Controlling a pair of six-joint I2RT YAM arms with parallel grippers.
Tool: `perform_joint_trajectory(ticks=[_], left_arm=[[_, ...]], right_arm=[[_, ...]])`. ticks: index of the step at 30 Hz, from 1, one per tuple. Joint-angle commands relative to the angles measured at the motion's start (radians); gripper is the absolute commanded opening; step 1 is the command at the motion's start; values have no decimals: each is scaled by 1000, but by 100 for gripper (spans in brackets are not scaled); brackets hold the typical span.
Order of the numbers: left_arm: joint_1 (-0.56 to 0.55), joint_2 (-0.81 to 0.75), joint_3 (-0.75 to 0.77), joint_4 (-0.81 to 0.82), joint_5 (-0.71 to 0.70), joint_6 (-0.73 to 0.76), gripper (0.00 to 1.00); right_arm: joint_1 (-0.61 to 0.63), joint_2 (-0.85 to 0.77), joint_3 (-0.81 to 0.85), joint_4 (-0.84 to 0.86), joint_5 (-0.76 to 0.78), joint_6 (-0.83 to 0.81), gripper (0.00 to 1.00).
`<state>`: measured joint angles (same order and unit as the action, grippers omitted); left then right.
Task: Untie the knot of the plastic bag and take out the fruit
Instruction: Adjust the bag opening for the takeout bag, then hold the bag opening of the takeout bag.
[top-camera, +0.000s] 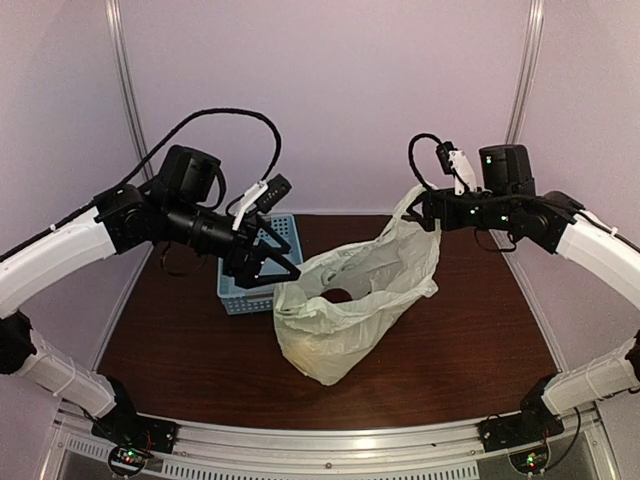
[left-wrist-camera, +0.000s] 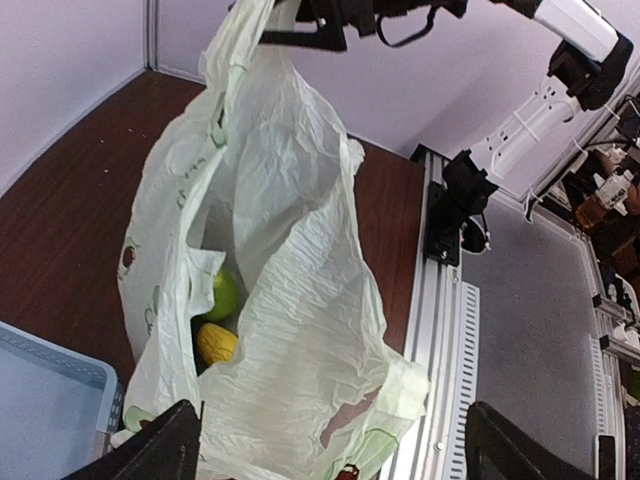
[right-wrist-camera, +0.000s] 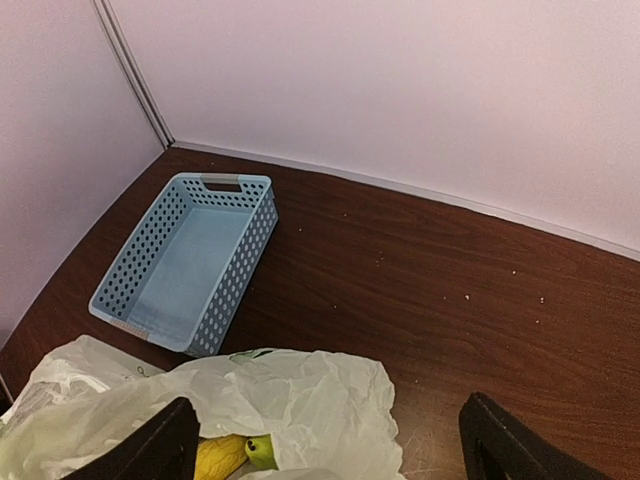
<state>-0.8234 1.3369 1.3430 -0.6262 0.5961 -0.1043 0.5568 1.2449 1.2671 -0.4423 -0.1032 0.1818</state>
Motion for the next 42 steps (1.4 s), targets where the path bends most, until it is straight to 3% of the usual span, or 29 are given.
perform_joint_trajectory(ticks=[1, 8, 33, 36, 42], left_arm=[[7, 57, 79, 51, -142, -25, 95], [4, 157, 120, 81, -279, -24, 97], [-8, 306, 94, 99, -391, -5, 97], [-8, 305, 85, 110, -362, -5, 88], [-10, 307, 76, 123, -320, -15, 46]], right_arm=[[17, -12, -83, 31, -38, 19, 92], [43, 2, -158, 92, 13, 42, 99], [152, -225, -246, -50, 120, 103, 99], [153, -268, -255, -61, 119, 106, 99], [215, -334, -272, -8, 26, 110, 89]])
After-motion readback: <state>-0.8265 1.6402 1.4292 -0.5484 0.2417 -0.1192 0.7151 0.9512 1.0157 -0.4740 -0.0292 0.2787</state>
